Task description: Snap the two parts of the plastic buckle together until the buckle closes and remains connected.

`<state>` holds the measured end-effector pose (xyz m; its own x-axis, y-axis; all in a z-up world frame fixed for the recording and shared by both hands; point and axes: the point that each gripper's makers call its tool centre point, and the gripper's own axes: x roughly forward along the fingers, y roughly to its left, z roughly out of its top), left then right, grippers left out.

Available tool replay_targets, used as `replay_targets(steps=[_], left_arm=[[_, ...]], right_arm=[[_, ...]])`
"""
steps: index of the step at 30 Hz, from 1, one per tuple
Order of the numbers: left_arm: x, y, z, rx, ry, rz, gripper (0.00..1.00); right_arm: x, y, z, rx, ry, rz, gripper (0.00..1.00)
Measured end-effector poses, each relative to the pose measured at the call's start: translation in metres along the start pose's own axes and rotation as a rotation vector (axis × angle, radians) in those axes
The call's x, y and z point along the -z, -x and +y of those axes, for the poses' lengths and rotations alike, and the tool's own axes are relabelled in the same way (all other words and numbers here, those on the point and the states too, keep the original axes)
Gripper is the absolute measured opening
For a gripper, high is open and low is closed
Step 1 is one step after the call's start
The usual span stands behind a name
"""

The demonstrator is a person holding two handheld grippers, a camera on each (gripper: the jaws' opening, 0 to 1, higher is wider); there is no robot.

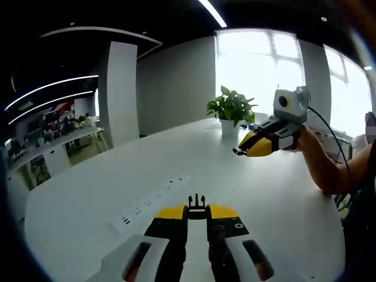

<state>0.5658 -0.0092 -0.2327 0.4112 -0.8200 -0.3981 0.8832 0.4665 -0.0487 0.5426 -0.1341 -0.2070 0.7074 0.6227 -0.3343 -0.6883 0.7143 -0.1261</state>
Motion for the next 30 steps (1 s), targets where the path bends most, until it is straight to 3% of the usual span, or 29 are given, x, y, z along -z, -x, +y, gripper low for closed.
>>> replay_targets(steps=[18,30], left_arm=[[0.003,-0.003,-0.008,0.022,-0.006,0.021,0.1],[0.011,-0.004,-0.011,0.042,-0.011,0.053,0.1]], right_arm=[[0.0,0.0,0.005,-0.01,0.001,0.005,0.11],[0.01,-0.003,0.012,-0.045,0.016,0.043,0.11]])
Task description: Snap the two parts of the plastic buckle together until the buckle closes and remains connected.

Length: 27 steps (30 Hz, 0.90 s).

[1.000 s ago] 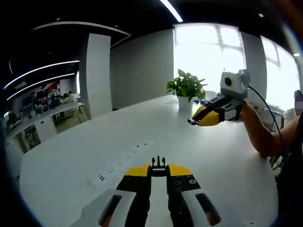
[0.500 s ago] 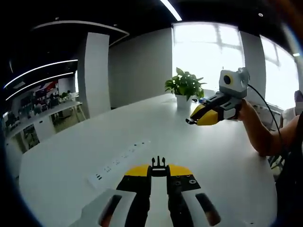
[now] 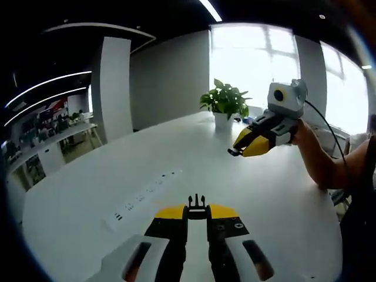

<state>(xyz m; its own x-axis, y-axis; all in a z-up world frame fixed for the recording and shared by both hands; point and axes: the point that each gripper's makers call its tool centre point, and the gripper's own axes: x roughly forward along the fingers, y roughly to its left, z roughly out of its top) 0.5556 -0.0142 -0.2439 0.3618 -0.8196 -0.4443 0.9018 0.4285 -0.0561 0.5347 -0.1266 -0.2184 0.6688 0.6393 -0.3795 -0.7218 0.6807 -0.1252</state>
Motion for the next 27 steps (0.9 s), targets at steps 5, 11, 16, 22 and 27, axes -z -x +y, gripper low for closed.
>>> replay_targets(steps=[5,11,16,22,27], left_arm=[[0.001,-0.001,-0.001,-0.01,-0.005,0.009,0.1],[0.005,-0.001,-0.005,-0.007,0.001,0.014,0.1],[0.006,0.001,-0.01,-0.009,0.006,0.011,0.1],[0.011,0.005,-0.016,-0.01,0.015,0.01,0.1],[0.009,0.011,-0.021,-0.009,0.022,-0.002,0.1]], right_arm=[[0.001,0.001,0.0,0.006,-0.002,0.002,0.11],[0.003,0.004,0.006,0.005,-0.006,0.0,0.11],[0.005,0.002,0.01,0.002,-0.012,0.002,0.11],[0.005,0.003,0.016,0.005,-0.017,-0.003,0.11],[0.004,0.006,0.018,0.012,-0.023,-0.008,0.11]])
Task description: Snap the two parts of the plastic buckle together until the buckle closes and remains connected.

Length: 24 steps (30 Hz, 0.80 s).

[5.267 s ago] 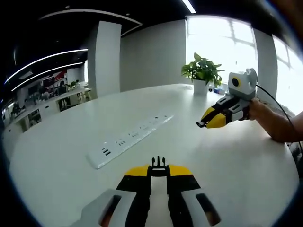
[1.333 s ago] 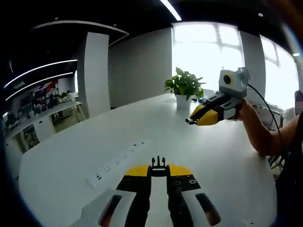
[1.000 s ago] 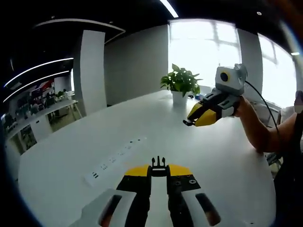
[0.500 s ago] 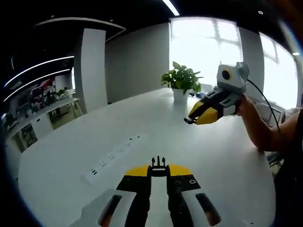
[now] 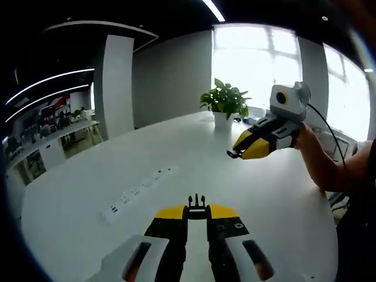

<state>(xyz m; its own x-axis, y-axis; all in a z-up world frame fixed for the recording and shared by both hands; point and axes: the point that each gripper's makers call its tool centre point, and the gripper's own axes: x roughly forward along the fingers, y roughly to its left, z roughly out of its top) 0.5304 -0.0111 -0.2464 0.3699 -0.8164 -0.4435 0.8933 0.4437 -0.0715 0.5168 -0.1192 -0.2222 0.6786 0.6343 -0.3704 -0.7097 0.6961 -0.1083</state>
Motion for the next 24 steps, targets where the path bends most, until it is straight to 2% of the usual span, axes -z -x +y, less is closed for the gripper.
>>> replay_targets(steps=[12,17,24], left_arm=[[0.01,0.005,-0.006,-0.009,0.008,0.003,0.1],[0.014,0.007,-0.007,-0.015,0.009,0.006,0.1],[0.015,0.006,-0.01,-0.013,0.01,0.006,0.1]], right_arm=[[0.008,0.007,0.011,0.012,-0.012,-0.014,0.11],[0.017,0.007,0.009,0.017,-0.019,0.007,0.11],[0.02,0.01,0.011,0.019,-0.031,0.007,0.11]])
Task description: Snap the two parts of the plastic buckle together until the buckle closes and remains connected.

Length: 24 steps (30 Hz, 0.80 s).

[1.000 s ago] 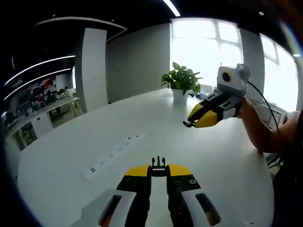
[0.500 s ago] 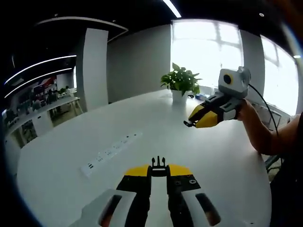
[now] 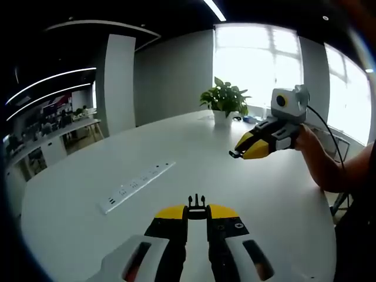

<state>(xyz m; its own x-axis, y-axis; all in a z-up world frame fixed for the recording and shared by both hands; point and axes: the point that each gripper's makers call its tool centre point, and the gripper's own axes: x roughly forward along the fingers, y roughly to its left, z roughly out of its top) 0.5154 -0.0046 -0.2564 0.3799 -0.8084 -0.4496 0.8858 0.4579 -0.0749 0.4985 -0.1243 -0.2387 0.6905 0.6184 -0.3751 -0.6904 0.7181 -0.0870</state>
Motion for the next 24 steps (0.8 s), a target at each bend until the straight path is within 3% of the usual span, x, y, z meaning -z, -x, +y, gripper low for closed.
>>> replay_targets(steps=[24], left_arm=[[0.022,0.005,-0.005,-0.014,0.023,0.013,0.1]], right_arm=[[0.017,-0.003,0.009,-0.003,-0.014,0.001,0.11]])
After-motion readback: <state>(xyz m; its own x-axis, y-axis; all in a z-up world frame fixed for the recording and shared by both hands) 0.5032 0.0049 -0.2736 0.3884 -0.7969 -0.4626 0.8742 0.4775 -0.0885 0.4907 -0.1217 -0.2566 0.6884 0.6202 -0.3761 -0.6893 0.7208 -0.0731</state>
